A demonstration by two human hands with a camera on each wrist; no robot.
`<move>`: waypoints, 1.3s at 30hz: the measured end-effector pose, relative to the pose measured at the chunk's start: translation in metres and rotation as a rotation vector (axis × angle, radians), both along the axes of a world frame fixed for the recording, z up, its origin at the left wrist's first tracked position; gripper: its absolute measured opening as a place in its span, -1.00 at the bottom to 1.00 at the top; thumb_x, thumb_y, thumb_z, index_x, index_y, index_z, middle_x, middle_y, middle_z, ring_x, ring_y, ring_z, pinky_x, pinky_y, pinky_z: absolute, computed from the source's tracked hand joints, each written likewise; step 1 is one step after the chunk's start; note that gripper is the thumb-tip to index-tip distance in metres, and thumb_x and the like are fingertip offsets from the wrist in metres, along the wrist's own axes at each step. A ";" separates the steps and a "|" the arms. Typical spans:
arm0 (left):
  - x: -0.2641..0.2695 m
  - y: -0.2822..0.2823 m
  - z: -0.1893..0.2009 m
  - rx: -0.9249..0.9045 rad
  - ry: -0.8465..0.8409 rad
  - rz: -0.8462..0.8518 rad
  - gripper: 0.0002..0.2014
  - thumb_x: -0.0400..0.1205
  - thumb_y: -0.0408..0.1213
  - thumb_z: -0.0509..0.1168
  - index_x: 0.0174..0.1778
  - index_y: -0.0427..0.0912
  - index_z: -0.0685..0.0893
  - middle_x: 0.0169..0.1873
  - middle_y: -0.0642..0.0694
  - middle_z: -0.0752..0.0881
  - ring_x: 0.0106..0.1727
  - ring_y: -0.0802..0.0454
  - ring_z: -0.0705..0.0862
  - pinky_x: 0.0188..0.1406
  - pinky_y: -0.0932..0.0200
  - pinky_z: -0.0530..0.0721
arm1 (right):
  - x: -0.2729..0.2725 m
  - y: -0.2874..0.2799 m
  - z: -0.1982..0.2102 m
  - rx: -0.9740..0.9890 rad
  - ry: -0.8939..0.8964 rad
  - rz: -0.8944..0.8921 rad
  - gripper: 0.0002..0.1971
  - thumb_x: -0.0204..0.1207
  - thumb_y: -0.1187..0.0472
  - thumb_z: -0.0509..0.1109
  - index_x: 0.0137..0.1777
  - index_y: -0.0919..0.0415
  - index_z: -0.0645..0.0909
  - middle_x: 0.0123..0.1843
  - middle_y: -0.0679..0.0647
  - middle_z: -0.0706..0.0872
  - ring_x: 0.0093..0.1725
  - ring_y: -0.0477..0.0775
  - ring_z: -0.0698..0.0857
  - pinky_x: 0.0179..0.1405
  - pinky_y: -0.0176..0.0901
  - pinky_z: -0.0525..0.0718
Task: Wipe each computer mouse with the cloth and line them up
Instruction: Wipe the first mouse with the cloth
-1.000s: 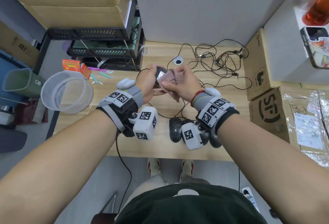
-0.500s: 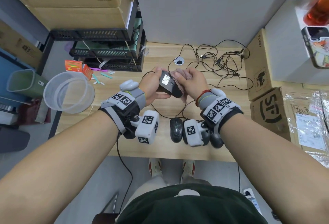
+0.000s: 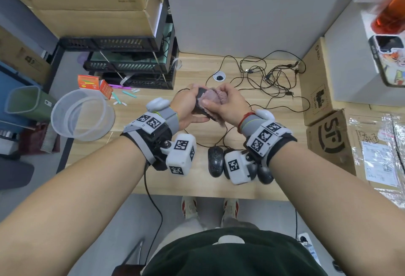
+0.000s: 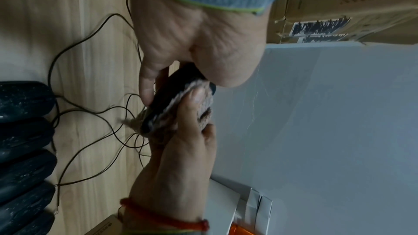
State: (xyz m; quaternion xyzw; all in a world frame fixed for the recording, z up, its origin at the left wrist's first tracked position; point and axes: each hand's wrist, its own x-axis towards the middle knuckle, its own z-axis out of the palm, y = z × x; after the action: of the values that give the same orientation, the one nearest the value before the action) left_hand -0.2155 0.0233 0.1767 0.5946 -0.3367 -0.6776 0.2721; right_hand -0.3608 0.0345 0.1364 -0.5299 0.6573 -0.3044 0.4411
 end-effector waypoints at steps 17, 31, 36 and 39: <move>0.004 -0.005 0.003 0.025 -0.026 -0.064 -0.64 0.87 -0.05 -0.06 0.25 -0.06 0.64 0.14 -0.18 0.77 0.03 -0.19 0.78 -0.10 -0.16 0.81 | 0.000 -0.002 0.004 0.060 -0.092 -0.070 -0.46 0.20 -0.24 0.68 -0.05 0.08 0.56 -0.13 -0.04 0.81 -0.10 0.00 0.80 -0.10 -0.04 0.78; 0.009 -0.014 -0.015 0.105 -0.048 0.229 -0.55 0.80 0.14 0.08 0.07 -0.22 0.60 0.12 -0.24 0.76 0.00 -0.13 0.78 -0.18 -0.13 0.82 | -0.001 0.006 -0.004 0.070 -0.431 -0.104 -0.89 0.59 0.17 0.42 0.01 0.15 0.74 -0.05 0.29 0.84 -0.05 0.32 0.83 0.06 0.47 0.75; 0.006 -0.010 -0.018 0.239 0.019 -0.005 -0.26 0.63 0.46 0.02 0.18 -0.16 0.72 -0.10 -0.20 0.85 -0.22 -0.04 0.84 -0.23 0.11 0.75 | 0.009 0.009 0.006 0.042 -0.536 -0.002 -0.70 0.57 0.09 0.43 0.18 0.27 0.74 0.01 0.46 0.77 -0.05 0.44 0.77 0.10 0.48 0.72; 0.008 -0.007 -0.020 0.242 0.034 -0.022 -0.35 0.63 0.44 0.10 -0.06 -0.11 0.74 -0.35 -0.12 0.80 -0.35 0.01 0.75 -0.11 0.10 0.67 | 0.011 0.007 0.012 0.073 -0.583 -0.031 -0.44 0.58 0.00 0.36 0.17 0.62 0.58 -0.09 0.44 0.68 -0.13 0.35 0.68 -0.02 0.23 0.69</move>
State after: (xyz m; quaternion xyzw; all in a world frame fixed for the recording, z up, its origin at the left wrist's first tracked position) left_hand -0.2073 0.0160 0.1565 0.6076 -0.2542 -0.7263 0.1966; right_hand -0.3498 0.0415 0.1483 -0.3939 0.5212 -0.4268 0.6254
